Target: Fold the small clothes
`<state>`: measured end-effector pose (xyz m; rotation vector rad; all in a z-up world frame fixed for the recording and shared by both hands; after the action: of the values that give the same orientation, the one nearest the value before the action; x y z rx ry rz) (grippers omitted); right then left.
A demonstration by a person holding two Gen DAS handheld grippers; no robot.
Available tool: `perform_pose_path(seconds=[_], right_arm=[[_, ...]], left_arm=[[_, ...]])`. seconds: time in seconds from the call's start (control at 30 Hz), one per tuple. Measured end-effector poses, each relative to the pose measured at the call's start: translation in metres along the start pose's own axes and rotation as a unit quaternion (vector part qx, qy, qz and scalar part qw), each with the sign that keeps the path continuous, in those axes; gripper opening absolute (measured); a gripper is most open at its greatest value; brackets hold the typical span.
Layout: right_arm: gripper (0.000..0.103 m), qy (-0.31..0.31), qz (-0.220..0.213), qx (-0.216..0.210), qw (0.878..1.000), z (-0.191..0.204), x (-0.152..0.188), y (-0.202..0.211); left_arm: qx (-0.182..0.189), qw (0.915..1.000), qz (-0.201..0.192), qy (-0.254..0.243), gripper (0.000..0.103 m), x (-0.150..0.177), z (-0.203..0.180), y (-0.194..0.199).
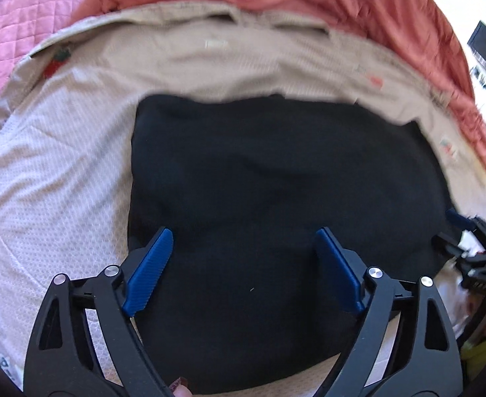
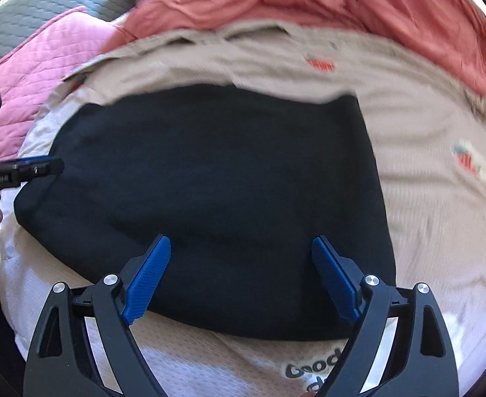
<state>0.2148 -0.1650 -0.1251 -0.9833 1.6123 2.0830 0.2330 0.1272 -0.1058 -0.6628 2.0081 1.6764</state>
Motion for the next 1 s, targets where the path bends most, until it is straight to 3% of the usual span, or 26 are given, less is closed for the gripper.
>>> perform_pose_path(seconds=[0.17,0.23,0.37,0.47,0.57,0.6,1.0], right_arm=[[0.087,-0.021,0.001,-0.007,1.000,-0.005,0.005,-0.004],[0.088,-0.018,0.001,-0.004,1.000,-0.002,0.005,-0.003],[0.094,-0.061,-0.017,-0.039,0.997,-0.006,0.000,0.010],[0.095,-0.071,-0.029,-0.038,0.996,-0.008,-0.005,0.021],[0.095,-0.062,-0.045,-0.028,0.997,-0.003,-0.011,0.031],[0.099,-0.060,-0.049,-0.025,0.997,-0.001,-0.012,0.033],[0.098,0.028,-0.090,-0.024,0.995,0.052,-0.029,0.055]], left_arm=[[-0.002,0.9999,0.005,-0.009,0.090,0.004,0.000,-0.010],[0.000,1.0000,0.007,-0.003,0.090,0.003,0.002,-0.009],[0.004,1.0000,0.008,-0.005,0.090,-0.002,-0.001,-0.003],[0.024,0.9997,0.004,0.006,0.091,-0.006,-0.004,0.004],[0.040,0.9990,-0.003,0.017,0.093,-0.009,-0.005,0.013],[0.039,0.9991,-0.007,0.016,0.093,-0.010,-0.005,0.016],[0.027,0.9976,-0.040,0.051,0.093,-0.026,0.019,0.039]])
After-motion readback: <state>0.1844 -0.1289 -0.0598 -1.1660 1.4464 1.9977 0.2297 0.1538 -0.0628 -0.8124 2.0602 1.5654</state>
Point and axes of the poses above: each gripper's, at about its wrist camera, not at the fingertips, and y roughly against the way its jaws point, z to its left, x to its underside, the point moved 2 cm from there along -y, roughly the way its jaws point, and after that the axes turned 12 degrees about -z, right-handed, at the moved point
